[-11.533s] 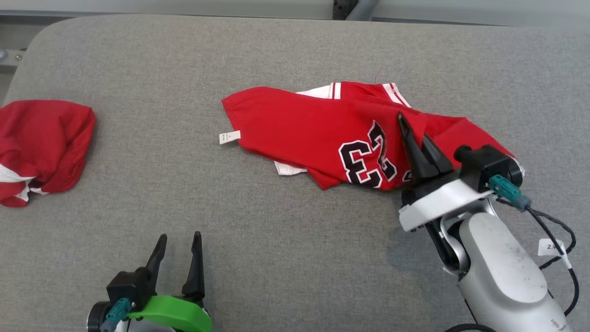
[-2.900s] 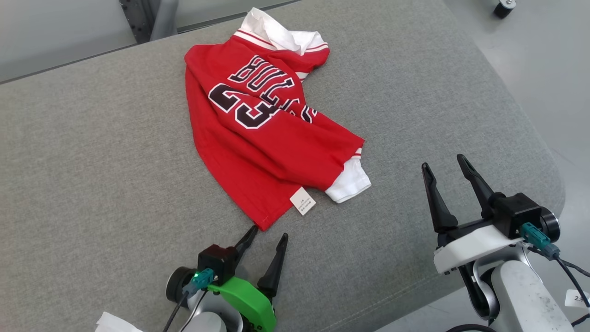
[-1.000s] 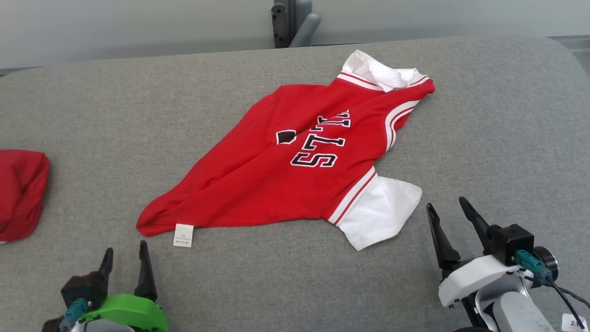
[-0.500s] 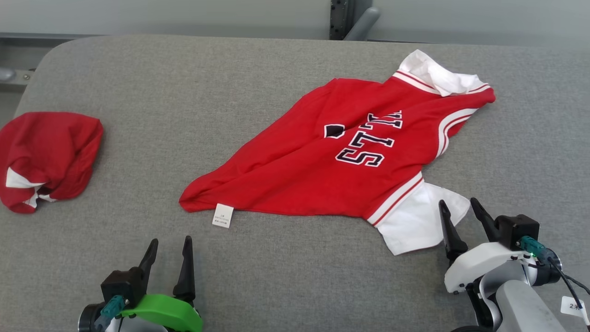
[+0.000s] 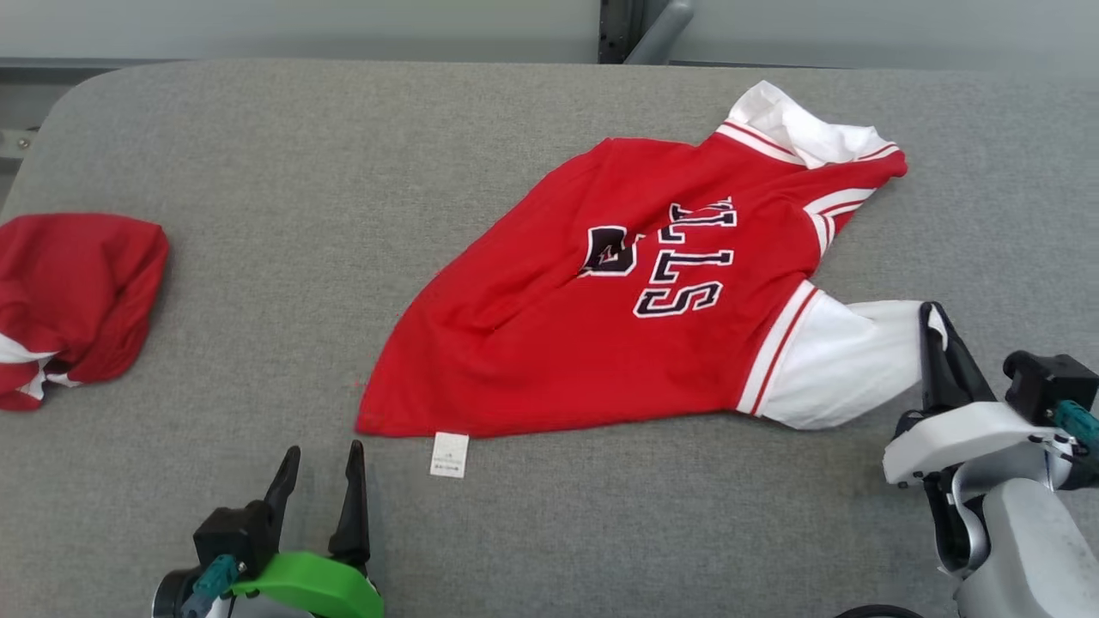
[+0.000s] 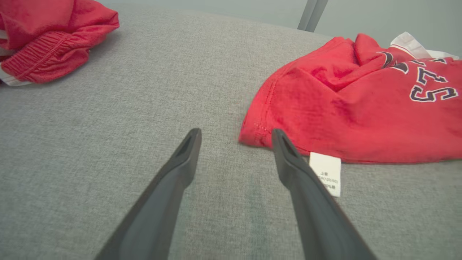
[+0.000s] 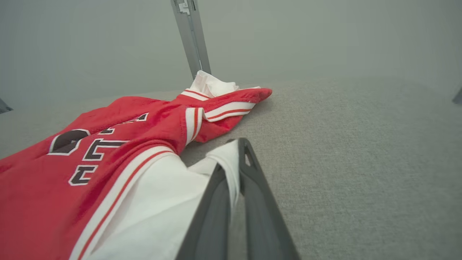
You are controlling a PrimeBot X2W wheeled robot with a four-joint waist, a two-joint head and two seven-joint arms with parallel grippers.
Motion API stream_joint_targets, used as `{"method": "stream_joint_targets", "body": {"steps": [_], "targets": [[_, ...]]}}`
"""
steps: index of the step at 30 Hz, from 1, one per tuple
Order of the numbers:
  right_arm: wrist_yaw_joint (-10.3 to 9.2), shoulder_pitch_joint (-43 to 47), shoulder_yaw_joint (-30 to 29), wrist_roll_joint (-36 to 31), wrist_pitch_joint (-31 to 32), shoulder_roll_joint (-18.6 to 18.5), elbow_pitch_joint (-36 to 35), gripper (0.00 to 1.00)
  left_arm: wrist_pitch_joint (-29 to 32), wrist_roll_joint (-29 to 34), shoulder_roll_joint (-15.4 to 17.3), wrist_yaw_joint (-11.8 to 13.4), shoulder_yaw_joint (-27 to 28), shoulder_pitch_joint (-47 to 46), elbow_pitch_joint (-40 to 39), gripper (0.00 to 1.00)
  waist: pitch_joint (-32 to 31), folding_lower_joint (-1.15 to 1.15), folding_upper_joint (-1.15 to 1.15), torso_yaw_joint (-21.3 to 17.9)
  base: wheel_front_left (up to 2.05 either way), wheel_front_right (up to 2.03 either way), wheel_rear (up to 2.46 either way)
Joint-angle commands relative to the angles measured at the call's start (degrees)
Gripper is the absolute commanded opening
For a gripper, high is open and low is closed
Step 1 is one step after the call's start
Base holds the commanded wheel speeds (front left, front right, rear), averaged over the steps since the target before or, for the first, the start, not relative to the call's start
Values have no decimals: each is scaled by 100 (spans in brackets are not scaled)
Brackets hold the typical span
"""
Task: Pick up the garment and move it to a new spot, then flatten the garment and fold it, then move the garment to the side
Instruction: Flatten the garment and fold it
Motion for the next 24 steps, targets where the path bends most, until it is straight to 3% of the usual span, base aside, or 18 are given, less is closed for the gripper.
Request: {"method": "stream_joint_targets", "body": {"steps": [1,9,13,14,15,24], "targets": [[-10,260,-115,-81,-8,-12,-186,0,-2,-35,15,16,-43,137,34,100,-247,0,0,-292,0,0,0],[-10,1177,-830,-311,-8,282,-1663,0,-3,-150,17,63,-146,358,187,100,-674,0,0,-952,0,0,0],[-9,1562,-978,-433,-8,388,-1613,0,-2,-174,16,86,-182,407,223,100,-777,0,0,-1139,0,0,0],[-9,1662,-962,-465,-7,393,-1418,68,-2,-176,17,85,-189,409,229,100,-798,0,0,-1165,0,0,0],[-10,1699,-968,-456,-8,400,-1239,100,-2,-168,18,84,-205,409,241,100,-819,0,0,-1181,0,0,0],[-8,1527,-953,-660,-10,408,-1308,100,-2,-114,18,157,-248,462,232,100,-949,0,0,-1051,0,0,0]]}}
